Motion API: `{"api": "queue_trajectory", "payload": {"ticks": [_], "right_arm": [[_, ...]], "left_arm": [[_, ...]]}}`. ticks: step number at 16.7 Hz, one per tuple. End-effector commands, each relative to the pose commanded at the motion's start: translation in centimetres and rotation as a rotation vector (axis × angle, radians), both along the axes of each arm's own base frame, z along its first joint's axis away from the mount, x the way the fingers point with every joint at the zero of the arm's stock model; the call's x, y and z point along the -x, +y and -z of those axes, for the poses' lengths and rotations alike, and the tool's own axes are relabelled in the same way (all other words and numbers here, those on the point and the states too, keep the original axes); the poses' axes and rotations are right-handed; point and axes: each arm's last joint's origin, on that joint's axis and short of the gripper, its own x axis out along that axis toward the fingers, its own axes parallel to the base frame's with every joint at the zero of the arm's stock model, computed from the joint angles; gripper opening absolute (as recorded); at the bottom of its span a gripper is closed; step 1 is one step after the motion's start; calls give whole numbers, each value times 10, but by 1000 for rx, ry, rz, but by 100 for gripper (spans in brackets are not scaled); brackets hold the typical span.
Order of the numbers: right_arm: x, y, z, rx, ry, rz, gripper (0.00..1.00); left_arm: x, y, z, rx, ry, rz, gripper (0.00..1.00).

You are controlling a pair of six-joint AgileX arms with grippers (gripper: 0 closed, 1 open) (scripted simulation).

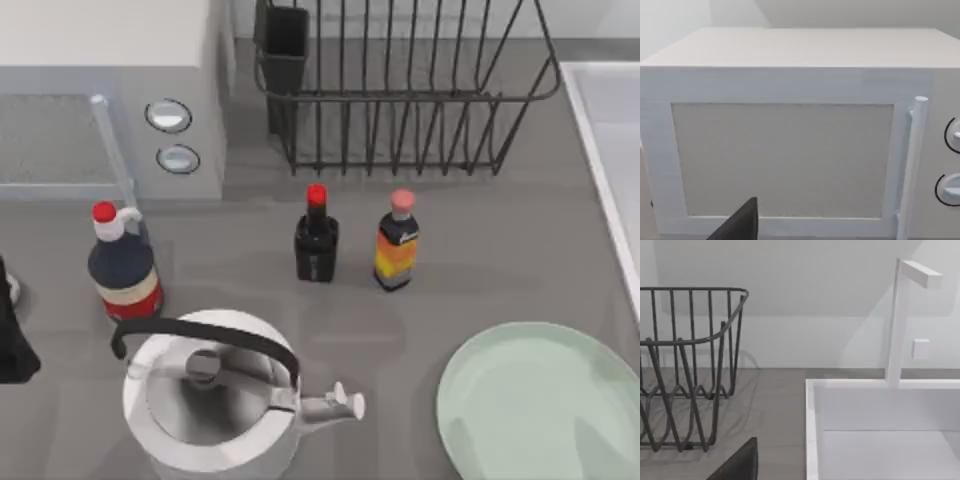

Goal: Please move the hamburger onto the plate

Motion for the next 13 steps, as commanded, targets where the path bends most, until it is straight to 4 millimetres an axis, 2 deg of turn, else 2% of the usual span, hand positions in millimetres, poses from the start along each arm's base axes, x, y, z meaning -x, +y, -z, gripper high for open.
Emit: {"api": "queue_trajectory", "payload": {"ticks": [3,6,9,13], "right_arm": [[0,0,-1,5,15,2,100],[-2,-1,-8,37,135,10,100],[-10,-3,-15,85,366,13,100],[-30,-7,-22,151,769,-14,100]], "left_arm": [[0,0,0,0,0,0,100],[0,0,0,0,0,0,100],[0,0,0,0,0,0,100],[0,0,0,0,0,0,100]]}}
